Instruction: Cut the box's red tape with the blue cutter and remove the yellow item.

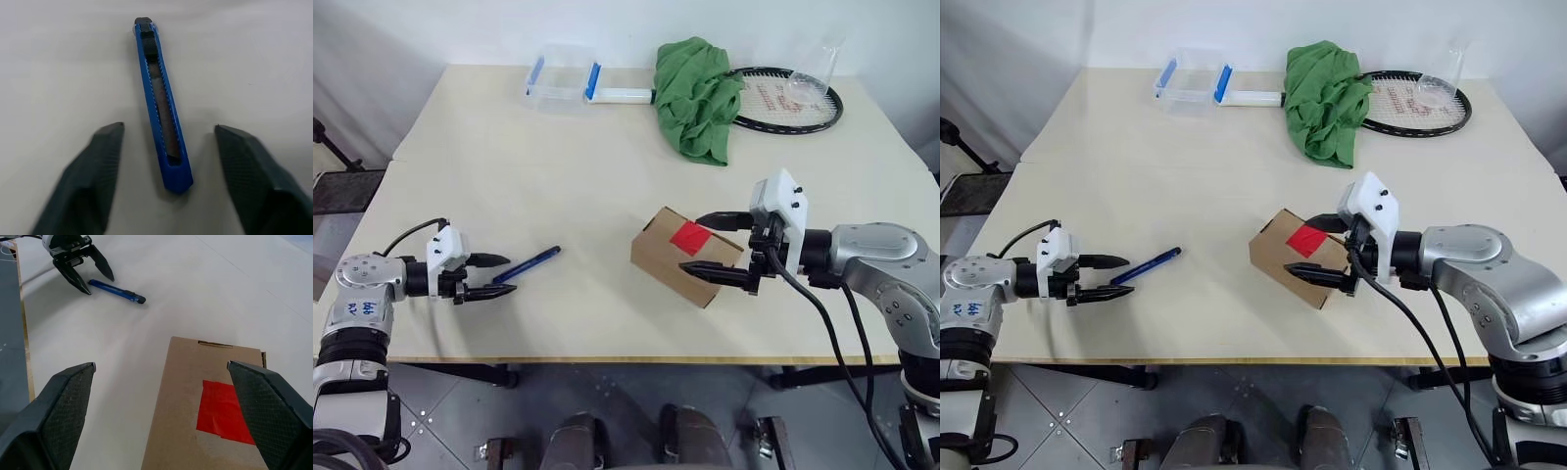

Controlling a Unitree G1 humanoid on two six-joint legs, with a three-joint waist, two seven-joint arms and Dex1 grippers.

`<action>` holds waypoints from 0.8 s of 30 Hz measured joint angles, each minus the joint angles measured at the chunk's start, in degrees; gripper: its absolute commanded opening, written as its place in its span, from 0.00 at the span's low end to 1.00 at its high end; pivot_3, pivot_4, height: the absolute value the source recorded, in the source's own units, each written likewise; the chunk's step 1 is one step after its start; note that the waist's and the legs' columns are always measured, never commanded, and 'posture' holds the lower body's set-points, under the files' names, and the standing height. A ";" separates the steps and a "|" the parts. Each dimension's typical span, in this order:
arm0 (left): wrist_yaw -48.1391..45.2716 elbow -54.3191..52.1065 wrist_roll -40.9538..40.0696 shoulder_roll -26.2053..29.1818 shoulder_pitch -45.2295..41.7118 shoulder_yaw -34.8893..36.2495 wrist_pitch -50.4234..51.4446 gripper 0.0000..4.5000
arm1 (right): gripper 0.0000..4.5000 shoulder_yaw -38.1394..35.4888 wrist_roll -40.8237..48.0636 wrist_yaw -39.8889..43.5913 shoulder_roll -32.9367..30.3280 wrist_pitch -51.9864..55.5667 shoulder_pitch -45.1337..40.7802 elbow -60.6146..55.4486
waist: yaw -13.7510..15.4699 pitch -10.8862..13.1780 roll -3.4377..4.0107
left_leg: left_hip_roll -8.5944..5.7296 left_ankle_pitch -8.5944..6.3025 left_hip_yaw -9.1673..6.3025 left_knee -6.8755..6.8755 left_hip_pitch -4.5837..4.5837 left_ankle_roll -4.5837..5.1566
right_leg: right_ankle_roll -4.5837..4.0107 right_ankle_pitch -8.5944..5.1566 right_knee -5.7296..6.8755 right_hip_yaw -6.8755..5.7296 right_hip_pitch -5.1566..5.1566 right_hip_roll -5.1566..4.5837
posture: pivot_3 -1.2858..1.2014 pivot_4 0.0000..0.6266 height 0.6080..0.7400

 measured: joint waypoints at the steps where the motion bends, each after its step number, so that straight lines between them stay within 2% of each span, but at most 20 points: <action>1: -0.02 -0.05 0.10 0.04 -0.07 -0.19 0.04 0.64 | 1.00 0.00 -0.01 0.00 0.00 -0.03 -0.18 0.07 | 0.02 -0.01 0.01 | 0.00 0.00 -0.01 0.00 0.01 0.00 | 0.00 0.00 0.00 -0.01 0.00 0.00 | 0.52 0.24 1.00; 4: -0.19 -0.23 0.11 0.11 0.02 -0.31 0.10 0.52 | 1.00 0.10 -0.02 0.07 0.00 -0.12 -0.58 0.12 | 0.01 -0.01 0.02 | 0.01 0.00 -0.01 0.00 0.01 0.00 | 0.00 0.00 0.01 0.00 0.00 0.00 | 0.52 0.24 1.00; 7: -0.30 -0.57 0.11 0.13 0.21 -0.32 0.66 0.52 | 1.00 0.44 -0.07 0.24 0.00 -0.14 -1.05 0.26 | -0.06 -0.02 0.04 | 0.01 0.00 0.00 -0.01 0.02 0.00 | 0.00 0.00 0.01 0.01 0.00 0.00 | 0.52 0.24 1.00; 10: -0.42 -1.39 0.11 0.24 0.67 -0.34 0.66 0.39 | 1.00 1.22 -0.07 0.61 0.01 -0.25 -1.71 0.28 | -0.08 -0.03 0.06 | 0.03 0.00 0.00 -0.01 0.03 0.00 | 0.00 0.00 0.01 0.01 0.01 0.00 | 0.52 0.24 1.00; 13: -0.40 -2.21 0.11 0.24 1.17 -0.34 0.50 0.21 | 1.00 2.17 -0.09 0.90 0.01 -0.29 -1.96 0.46 | -0.10 -0.03 0.06 | 0.03 0.00 0.00 -0.02 0.03 0.00 | 0.00 0.00 0.01 0.01 0.00 0.00 | 0.52 0.24 1.00; 24: -1.26 -5.72 0.09 1.15 4.07 -0.30 -0.55 0.21 | 1.00 2.52 -0.07 1.07 0.49 -0.75 -2.89 0.42 | -0.18 -0.05 0.08 | 0.07 0.00 0.00 -0.04 0.05 0.00 | 0.00 0.00 0.01 0.01 0.00 0.00 | 0.52 0.24 1.00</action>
